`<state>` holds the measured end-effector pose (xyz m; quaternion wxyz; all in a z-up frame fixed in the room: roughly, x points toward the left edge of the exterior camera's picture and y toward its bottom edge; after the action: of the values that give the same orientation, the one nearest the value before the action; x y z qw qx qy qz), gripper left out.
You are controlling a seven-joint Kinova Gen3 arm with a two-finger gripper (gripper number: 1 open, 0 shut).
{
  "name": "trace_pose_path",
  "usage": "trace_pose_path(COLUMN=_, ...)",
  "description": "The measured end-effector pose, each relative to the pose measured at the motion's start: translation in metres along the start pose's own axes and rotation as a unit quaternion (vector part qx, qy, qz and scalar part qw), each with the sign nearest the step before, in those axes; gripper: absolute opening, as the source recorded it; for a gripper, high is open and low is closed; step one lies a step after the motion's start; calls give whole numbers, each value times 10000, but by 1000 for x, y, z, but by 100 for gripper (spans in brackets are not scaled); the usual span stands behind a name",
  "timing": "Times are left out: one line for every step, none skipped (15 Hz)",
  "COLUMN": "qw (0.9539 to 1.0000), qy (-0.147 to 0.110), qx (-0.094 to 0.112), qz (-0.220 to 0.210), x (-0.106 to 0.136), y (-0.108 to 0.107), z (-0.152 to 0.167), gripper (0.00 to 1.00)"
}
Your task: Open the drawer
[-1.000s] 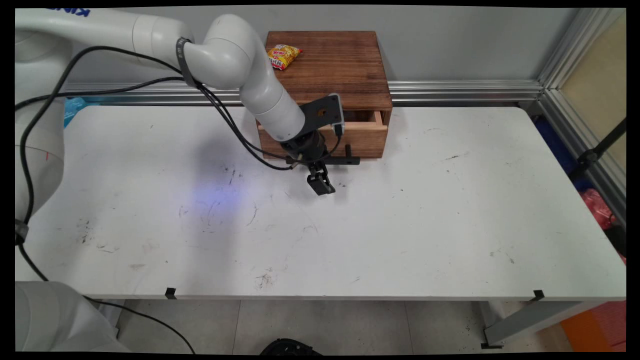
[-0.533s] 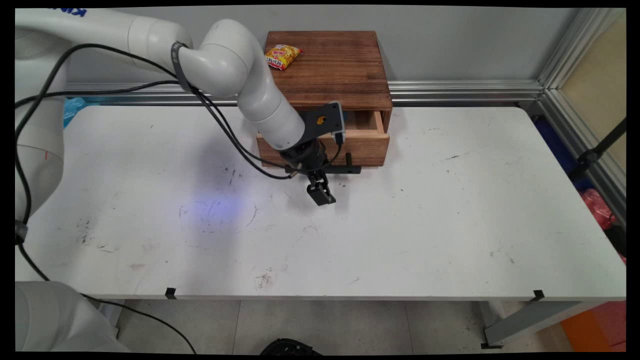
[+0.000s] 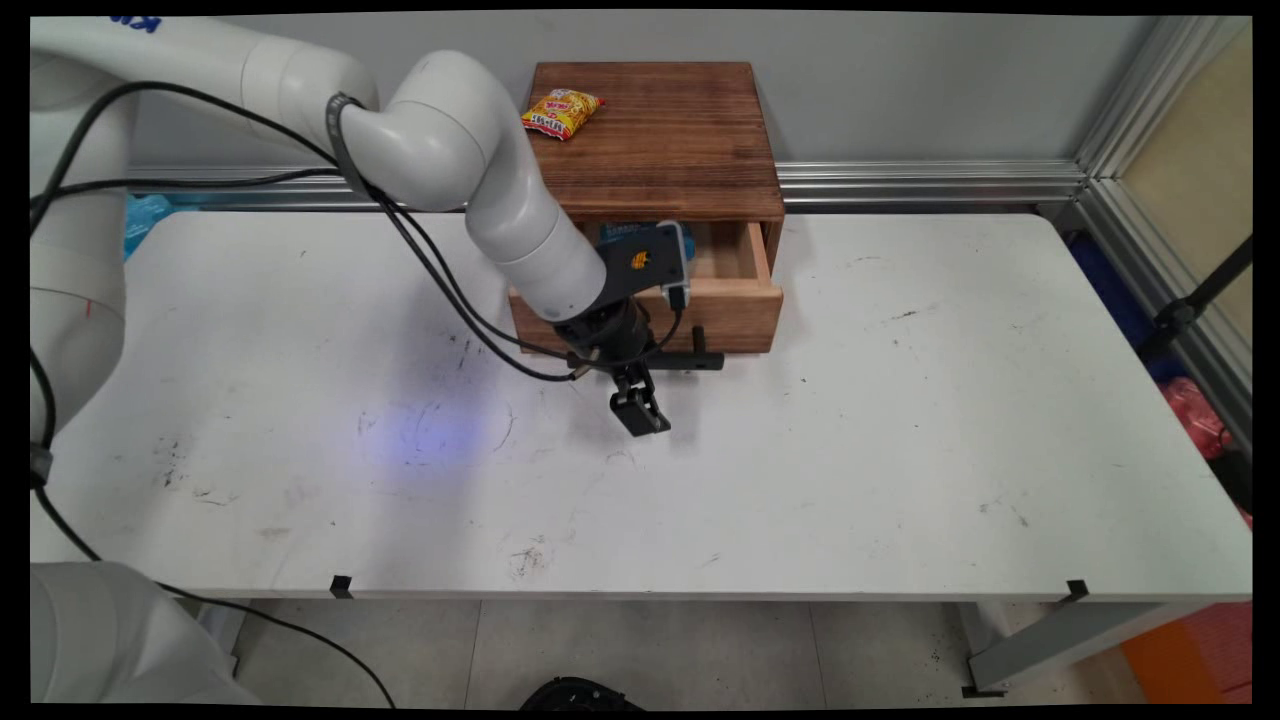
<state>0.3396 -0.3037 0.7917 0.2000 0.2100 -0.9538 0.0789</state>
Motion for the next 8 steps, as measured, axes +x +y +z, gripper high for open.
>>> trace_pose_path(qw=10000, qy=-3, qx=-24, qz=-1, x=0, y=4, z=-1, gripper=100)
trace_pose_path(qw=10000, qy=-7, qx=-46, qz=-2, x=-1, y=7, z=-2, gripper=100)
trace_pose_path(qw=10000, qy=-12, qx=-78, qz=-4, x=-1, y=12, z=-3, gripper=100)
trace_pose_path(qw=9999, qy=-16, qx=-103, qz=-7, x=-2, y=15, z=-4, gripper=100)
trace_pose_path(qw=9999, qy=-21, qx=-129, qz=-9, x=-2, y=19, z=-5, gripper=100)
trace_pose_path(qw=9999, qy=-25, qx=-153, qz=-10, x=-3, y=23, z=-6, gripper=100)
trace_pose_path(qw=9999, qy=-26, qx=-169, qz=-10, x=-3, y=25, z=-6, gripper=100)
trace_pose_path(qw=9998, qy=-30, qx=-194, qz=-9, x=-3, y=29, z=-7, gripper=100)
